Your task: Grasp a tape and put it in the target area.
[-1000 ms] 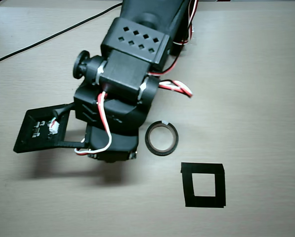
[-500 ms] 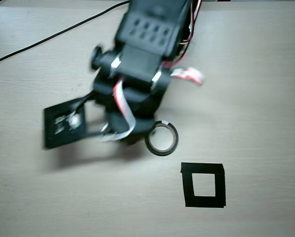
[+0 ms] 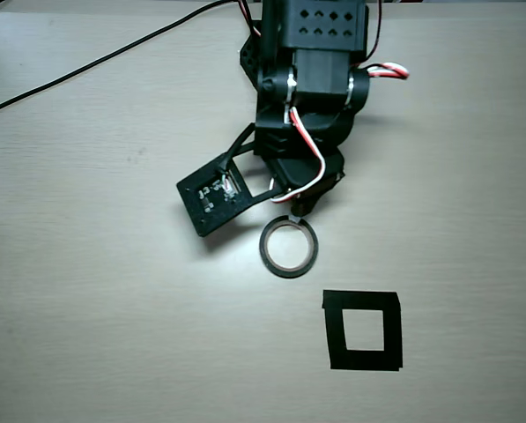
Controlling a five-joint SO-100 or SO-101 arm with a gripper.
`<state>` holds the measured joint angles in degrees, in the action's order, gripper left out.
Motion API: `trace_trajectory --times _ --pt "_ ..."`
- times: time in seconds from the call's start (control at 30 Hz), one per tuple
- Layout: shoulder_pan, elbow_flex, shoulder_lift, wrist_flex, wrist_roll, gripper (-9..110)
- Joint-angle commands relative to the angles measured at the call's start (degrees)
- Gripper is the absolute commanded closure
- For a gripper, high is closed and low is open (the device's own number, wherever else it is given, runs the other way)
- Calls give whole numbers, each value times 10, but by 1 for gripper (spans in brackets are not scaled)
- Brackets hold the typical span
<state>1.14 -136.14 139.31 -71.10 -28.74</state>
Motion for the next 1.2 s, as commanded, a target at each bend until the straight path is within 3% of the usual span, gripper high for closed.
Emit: trace_trajectory --times 0.0,0.83,0.97,1.17 --pt "3 -25 3 33 -2 90" --pt "-19 -10 -232 228 -30 91" --pt "-11 12 -273 234 -28 101" --pt "-11 68 -279 190 -40 101"
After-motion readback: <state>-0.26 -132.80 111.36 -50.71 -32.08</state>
